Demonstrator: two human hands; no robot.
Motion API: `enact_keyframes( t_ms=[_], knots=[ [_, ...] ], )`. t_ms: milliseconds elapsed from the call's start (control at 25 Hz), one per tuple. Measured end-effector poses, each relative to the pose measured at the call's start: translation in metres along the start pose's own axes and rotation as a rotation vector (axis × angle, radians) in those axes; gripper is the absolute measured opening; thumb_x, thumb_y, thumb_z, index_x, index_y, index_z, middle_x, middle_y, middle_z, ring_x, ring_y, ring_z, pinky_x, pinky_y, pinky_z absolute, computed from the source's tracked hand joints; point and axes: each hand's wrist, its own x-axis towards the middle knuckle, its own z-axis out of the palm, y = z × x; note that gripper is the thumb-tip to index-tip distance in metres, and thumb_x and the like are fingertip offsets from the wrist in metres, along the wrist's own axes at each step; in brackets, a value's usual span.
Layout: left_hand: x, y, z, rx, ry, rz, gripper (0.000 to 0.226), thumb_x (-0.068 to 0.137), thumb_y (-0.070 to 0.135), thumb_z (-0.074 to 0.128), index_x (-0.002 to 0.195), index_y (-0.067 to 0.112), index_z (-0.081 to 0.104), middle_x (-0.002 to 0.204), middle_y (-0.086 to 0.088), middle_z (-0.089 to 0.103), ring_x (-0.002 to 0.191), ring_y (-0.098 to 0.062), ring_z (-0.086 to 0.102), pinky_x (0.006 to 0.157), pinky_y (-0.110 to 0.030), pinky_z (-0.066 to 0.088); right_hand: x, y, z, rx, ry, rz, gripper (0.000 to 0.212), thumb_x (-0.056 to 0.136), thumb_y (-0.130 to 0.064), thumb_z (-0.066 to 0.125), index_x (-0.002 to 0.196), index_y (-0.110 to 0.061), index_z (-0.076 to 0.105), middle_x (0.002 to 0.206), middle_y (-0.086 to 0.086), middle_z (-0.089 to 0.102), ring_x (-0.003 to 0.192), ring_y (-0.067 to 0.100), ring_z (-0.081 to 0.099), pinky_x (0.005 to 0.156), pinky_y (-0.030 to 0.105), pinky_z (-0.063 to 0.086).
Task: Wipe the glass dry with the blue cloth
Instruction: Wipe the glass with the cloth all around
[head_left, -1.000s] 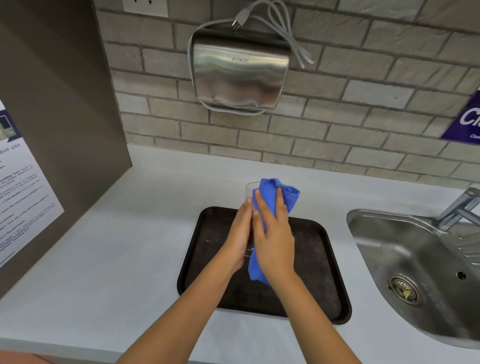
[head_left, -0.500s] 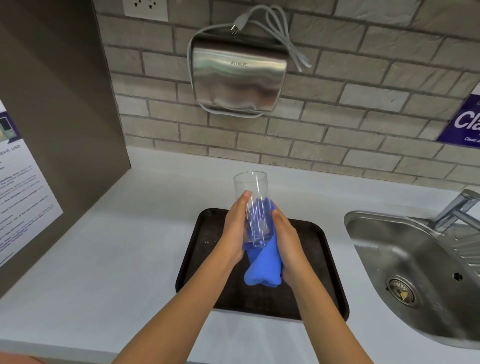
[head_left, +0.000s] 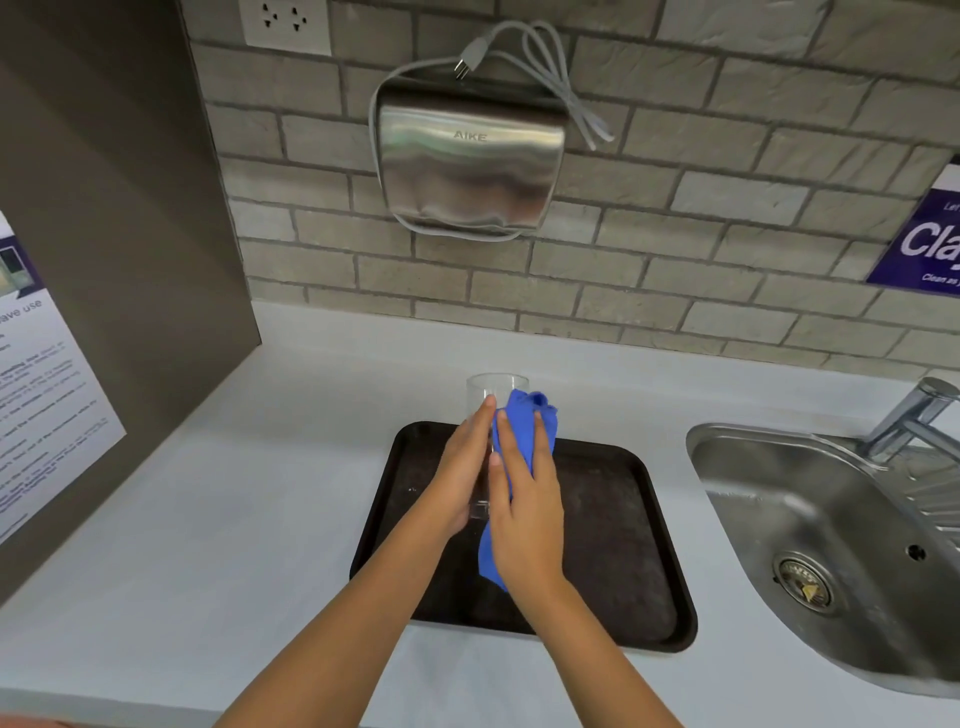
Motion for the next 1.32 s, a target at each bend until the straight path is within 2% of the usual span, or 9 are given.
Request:
enact_keyframes(
  t_ms=[120, 240, 400, 560, 760, 880, 1040, 1200, 1320],
  knots=[
    [-0.009, -0.003, -0.002, -0.107, -0.09, -0.062, 0.056, 0.1, 0.059, 0.037, 0.129, 0.021, 0.067, 0.119, -0.01, 0.076, 0.111, -0.022, 0.072, 0.093, -0.035, 0.056, 0.018, -0.003, -0.011, 0.219, -0.012, 0.095, 0.042, 0.101, -0.043, 0.037, 0.133, -0.069, 0.029, 0.152, -0.023, 0.031, 0.12, -0.001, 0.053, 0.095, 0.021, 0.048],
    [-0.008, 0.001, 0.003, -0.187, -0.072, -0.065, 0.056, 0.1, 0.056, 0.036, 0.128, 0.018, 0.066, 0.119, -0.011, 0.075, 0.111, -0.022, 0.071, 0.094, -0.035, 0.055, 0.038, -0.001, -0.027, 0.596, -0.058, 0.471, 0.041, 0.1, -0.048, 0.04, 0.136, -0.034, 0.053, 0.131, 0.005, 0.063, 0.107, 0.017, 0.066, 0.095, 0.038, 0.053],
    [-0.002, -0.001, 0.01, -0.192, 0.031, -0.107, 0.066, 0.094, 0.066, 0.041, 0.124, 0.015, 0.07, 0.122, -0.019, 0.072, 0.115, -0.034, 0.068, 0.106, -0.051, 0.049, 0.042, -0.007, -0.041, 0.752, -0.159, 0.744, 0.046, 0.1, -0.041, 0.044, 0.12, -0.005, 0.064, 0.118, 0.025, 0.065, 0.111, 0.036, 0.063, 0.096, 0.045, 0.049],
    [0.004, -0.007, 0.02, -0.103, 0.195, -0.078, 0.058, 0.098, 0.058, 0.042, 0.121, 0.012, 0.068, 0.111, -0.016, 0.075, 0.103, -0.032, 0.072, 0.096, -0.045, 0.057, 0.041, 0.004, -0.035, 0.661, -0.053, 0.691, 0.032, 0.1, -0.04, 0.042, 0.102, -0.019, 0.067, 0.091, 0.005, 0.07, 0.078, 0.016, 0.069, 0.07, 0.031, 0.053],
    [-0.008, -0.017, 0.028, 0.275, 0.336, 0.249, 0.046, 0.102, 0.044, 0.043, 0.141, 0.021, 0.051, 0.115, -0.004, 0.069, 0.1, -0.016, 0.069, 0.089, -0.033, 0.058, 0.032, 0.016, -0.027, 0.48, -0.013, 0.563, 0.043, 0.102, -0.046, 0.032, 0.141, -0.036, 0.046, 0.13, -0.005, 0.06, 0.112, 0.014, 0.06, 0.099, 0.033, 0.048],
    [-0.015, -0.019, 0.031, 0.314, 0.27, 0.264, 0.058, 0.095, 0.048, 0.056, 0.146, 0.023, 0.043, 0.119, 0.002, 0.068, 0.102, -0.009, 0.068, 0.08, -0.016, 0.053, 0.017, 0.005, -0.018, 0.354, 0.073, 0.366, 0.041, 0.103, -0.044, 0.031, 0.143, -0.048, 0.038, 0.136, -0.011, 0.057, 0.112, 0.006, 0.061, 0.099, 0.033, 0.051],
    [-0.011, -0.012, 0.016, 0.045, 0.089, 0.152, 0.045, 0.097, 0.044, 0.057, 0.134, 0.018, 0.058, 0.119, -0.007, 0.073, 0.107, -0.017, 0.072, 0.089, -0.026, 0.057, 0.007, -0.007, -0.01, 0.161, 0.133, 0.045, 0.043, 0.103, -0.04, 0.033, 0.145, -0.046, 0.035, 0.145, -0.03, 0.035, 0.121, -0.003, 0.052, 0.097, 0.022, 0.049],
    [-0.017, -0.007, 0.012, 0.001, -0.022, 0.142, 0.043, 0.097, 0.049, 0.052, 0.126, 0.018, 0.064, 0.117, -0.011, 0.075, 0.109, -0.023, 0.073, 0.092, -0.036, 0.059, 0.029, -0.007, -0.026, 0.292, 0.089, 0.125, 0.036, 0.102, -0.043, 0.033, 0.132, -0.062, 0.039, 0.147, -0.02, 0.044, 0.119, 0.004, 0.057, 0.098, 0.038, 0.051],
    [-0.019, -0.003, 0.015, -0.008, -0.027, 0.146, 0.041, 0.101, 0.046, 0.047, 0.125, 0.016, 0.064, 0.119, -0.011, 0.074, 0.112, -0.022, 0.071, 0.094, -0.035, 0.058, 0.027, -0.014, -0.025, 0.113, 0.069, 0.045, 0.038, 0.101, -0.045, 0.031, 0.136, -0.058, 0.037, 0.154, -0.015, 0.035, 0.12, 0.008, 0.057, 0.095, 0.035, 0.054]
  ],
)
